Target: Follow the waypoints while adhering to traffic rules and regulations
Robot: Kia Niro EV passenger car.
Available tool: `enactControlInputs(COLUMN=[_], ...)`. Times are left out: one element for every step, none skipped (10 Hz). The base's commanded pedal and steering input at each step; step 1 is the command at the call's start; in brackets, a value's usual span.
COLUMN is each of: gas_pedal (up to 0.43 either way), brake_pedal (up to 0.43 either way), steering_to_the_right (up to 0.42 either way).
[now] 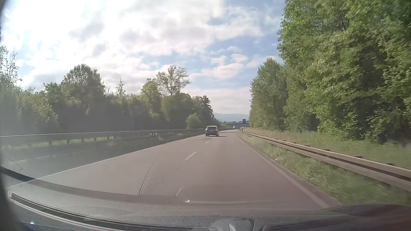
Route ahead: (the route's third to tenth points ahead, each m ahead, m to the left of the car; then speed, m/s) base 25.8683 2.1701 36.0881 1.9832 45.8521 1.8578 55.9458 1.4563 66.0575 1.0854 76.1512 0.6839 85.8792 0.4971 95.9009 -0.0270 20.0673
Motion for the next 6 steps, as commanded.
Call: enactControlInputs(gas_pedal=[0.197,0.197,0.197,0.197,0.197,0.197], brake_pedal=[0.0,0.0,0.0,0.0,0.0,0.0], steering_to_the_right=[0.002,0.002,0.002,0.004,0.005,0.005])
